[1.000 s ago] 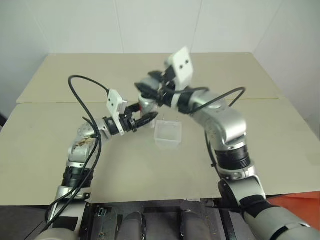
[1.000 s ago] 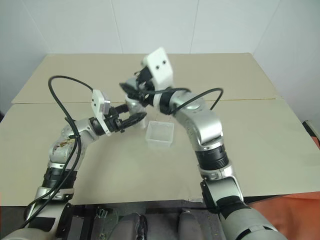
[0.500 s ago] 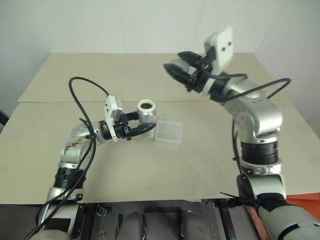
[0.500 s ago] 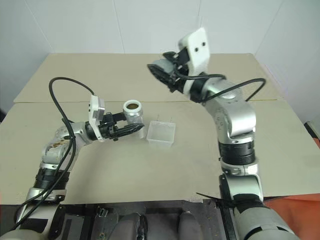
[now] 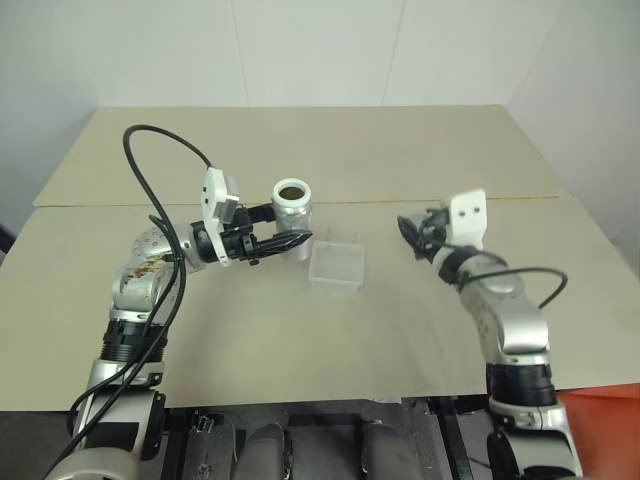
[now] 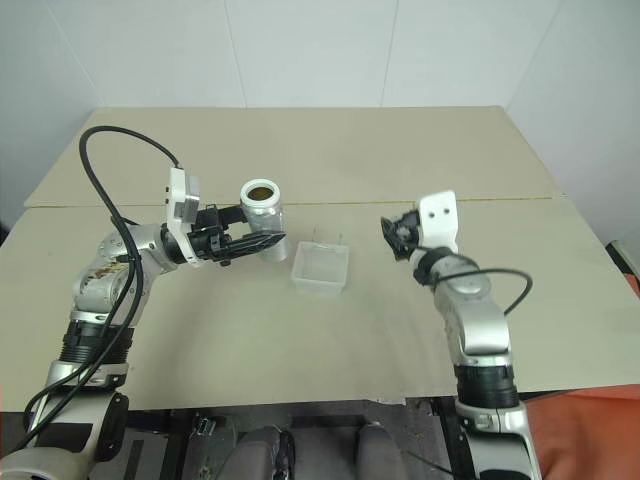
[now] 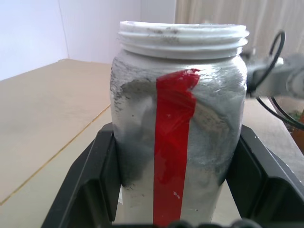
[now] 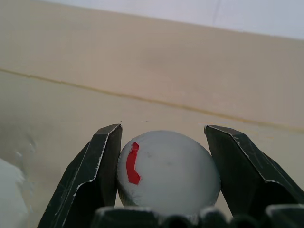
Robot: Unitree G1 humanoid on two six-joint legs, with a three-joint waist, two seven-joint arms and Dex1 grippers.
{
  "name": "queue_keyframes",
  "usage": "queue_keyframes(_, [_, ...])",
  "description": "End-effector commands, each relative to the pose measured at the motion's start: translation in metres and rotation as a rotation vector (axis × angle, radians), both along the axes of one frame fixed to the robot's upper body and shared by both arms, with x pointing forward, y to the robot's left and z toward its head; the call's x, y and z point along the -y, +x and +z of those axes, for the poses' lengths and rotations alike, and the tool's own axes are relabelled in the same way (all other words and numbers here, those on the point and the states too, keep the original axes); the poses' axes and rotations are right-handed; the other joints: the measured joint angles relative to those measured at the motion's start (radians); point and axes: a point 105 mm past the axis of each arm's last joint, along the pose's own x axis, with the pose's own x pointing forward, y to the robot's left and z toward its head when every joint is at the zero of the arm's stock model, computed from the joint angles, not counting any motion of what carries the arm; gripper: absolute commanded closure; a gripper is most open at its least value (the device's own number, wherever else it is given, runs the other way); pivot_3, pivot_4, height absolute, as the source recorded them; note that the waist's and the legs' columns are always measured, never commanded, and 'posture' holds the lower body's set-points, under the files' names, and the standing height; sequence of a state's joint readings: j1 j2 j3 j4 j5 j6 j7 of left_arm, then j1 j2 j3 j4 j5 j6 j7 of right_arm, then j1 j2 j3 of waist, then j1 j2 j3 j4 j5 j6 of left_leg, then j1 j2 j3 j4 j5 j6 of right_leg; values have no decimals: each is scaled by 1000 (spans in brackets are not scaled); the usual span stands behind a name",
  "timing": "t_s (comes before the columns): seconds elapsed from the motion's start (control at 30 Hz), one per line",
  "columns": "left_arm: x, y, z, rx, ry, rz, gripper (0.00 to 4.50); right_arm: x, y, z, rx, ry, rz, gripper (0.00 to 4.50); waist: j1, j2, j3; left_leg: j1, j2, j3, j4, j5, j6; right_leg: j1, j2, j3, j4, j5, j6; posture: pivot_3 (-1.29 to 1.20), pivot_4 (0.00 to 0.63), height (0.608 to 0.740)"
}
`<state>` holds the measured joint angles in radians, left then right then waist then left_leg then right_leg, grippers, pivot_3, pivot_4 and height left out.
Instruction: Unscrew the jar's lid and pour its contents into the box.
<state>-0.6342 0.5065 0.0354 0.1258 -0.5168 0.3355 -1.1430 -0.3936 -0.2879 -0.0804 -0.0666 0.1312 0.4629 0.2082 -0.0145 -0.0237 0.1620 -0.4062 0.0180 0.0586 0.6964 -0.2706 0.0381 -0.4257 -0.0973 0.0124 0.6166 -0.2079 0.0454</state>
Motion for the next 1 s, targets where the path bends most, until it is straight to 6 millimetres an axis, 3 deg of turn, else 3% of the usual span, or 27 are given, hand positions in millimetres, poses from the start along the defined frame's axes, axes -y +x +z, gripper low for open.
queue_keyframes(0.03, [1, -4, 16, 61, -18, -23, 1838, 9, 1, -9, 51, -14, -73, 1756, -1, 0, 0, 0, 0, 0, 0, 0, 0, 0, 0, 0, 0, 0, 0, 0, 150, 740])
queue_keyframes(0.33, [-1, -4, 16, 56, -16, -10, 1838, 1, 12, -25, 84, -33, -88, 1756, -9, 0, 0, 1, 0, 0, -1, 0, -1, 0, 1, 1, 0, 0, 0, 0, 150, 740])
queue_keyframes(0.5, [-3, -4, 14, 52, -13, 0, 1838, -3, 11, -25, 61, -25, -58, 192, -8, 0, 0, 1, 0, 0, -1, 0, -1, 0, 0, 1, 0, 0, 0, 0, 150, 740])
queue_keyframes(0.53, [-4, -4, 14, 51, -13, 2, 1838, -2, 11, -23, 61, -29, -54, 27, -8, 0, 0, 1, 0, 0, -1, 0, -1, 0, 0, 1, 0, 0, 0, 0, 150, 740])
queue_keyframes(0.8, [-10, -1, 10, 40, 7, 23, 1838, 2, -10, 16, 53, -53, 120, 27, -1, 0, 0, 1, 0, -1, 0, 0, 0, 0, 0, 0, 0, 0, 0, 0, 150, 740])
queue_keyframes(1.0, [-16, 1, 6, 34, 58, 19, 1838, 0, -41, 45, -17, -71, 443, 27, 1, 0, 0, 1, 0, -1, 0, 0, 1, 1, 1, 0, 0, 0, 0, 0, 150, 740])
